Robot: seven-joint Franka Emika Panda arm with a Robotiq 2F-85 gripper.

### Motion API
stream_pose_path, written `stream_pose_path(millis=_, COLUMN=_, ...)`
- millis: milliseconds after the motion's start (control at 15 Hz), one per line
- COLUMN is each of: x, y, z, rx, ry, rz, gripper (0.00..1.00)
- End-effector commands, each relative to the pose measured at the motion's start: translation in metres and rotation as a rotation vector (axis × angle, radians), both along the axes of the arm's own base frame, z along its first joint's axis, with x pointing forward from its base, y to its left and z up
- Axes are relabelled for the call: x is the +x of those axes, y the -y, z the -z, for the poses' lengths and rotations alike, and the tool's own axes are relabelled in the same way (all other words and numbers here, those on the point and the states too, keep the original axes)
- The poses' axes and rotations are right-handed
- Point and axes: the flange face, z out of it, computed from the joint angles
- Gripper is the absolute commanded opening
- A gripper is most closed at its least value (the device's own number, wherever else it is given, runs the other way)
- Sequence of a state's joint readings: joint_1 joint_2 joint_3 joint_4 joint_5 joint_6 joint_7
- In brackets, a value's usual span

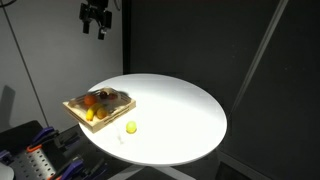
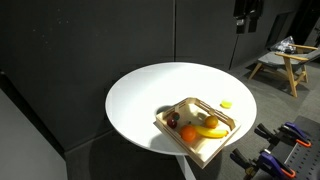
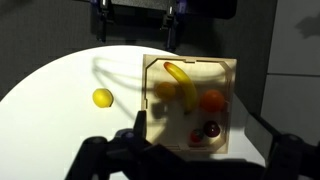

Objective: Pick up the yellow toy from the table and put it on the tray

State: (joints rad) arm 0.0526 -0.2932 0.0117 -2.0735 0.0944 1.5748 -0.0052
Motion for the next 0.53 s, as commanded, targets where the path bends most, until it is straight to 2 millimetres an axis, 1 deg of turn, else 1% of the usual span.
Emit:
stream_pose_path(millis=0, x=0.007, y=0.0, z=-0.002, rx=0.001, ry=0.006, rz=0.005, gripper=1.0)
stream_pose_path(millis=467, x=0.039, y=0.002, z=-0.002, rx=0.008, ry=0.056, rz=0.019, gripper=1.0)
